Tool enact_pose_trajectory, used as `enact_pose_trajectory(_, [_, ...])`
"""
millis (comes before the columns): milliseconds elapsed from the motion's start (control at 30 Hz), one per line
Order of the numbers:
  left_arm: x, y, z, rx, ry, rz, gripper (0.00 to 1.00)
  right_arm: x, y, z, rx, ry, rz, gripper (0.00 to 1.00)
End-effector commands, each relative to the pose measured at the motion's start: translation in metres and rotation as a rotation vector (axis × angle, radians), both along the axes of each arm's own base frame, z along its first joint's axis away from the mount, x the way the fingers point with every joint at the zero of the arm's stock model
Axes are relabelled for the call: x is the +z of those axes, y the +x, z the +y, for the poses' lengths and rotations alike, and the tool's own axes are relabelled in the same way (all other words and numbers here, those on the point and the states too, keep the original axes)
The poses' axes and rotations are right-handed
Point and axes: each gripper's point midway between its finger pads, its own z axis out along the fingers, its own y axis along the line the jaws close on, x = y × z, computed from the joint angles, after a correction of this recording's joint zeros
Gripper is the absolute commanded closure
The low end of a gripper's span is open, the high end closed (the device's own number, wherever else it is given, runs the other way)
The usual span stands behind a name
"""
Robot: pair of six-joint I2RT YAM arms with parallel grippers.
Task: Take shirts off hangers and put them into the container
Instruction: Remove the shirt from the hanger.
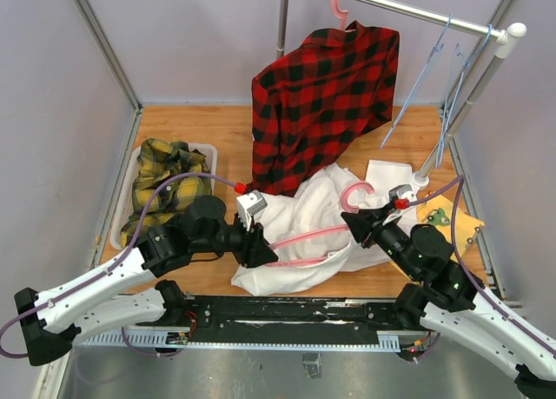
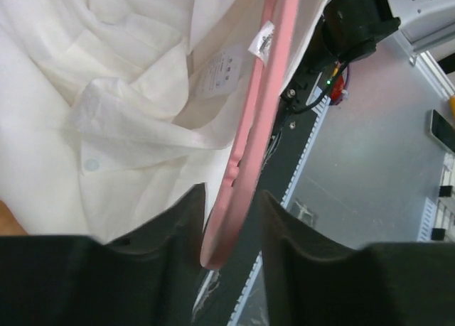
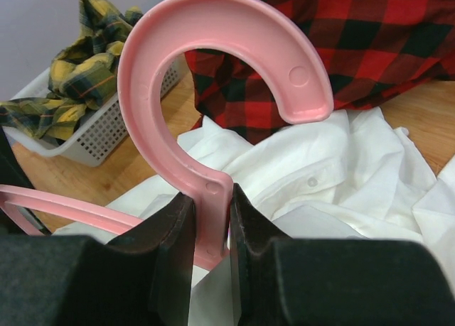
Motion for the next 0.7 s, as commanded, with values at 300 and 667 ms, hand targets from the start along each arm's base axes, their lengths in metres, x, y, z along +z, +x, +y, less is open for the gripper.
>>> enact_pose_trajectory(300, [-0.007,0.012,0.008,0.047,0.085,-0.032,0.99,0.027,-0.003,-0.004,0.01,0.012,-0.045,0.78])
enact_pose_trajectory(667, [0.006,0.019,0.017,0.102,0.076,-0.083,0.99,-0.001,0.004,-0.028,-0.082,-0.184,0.02,0.1])
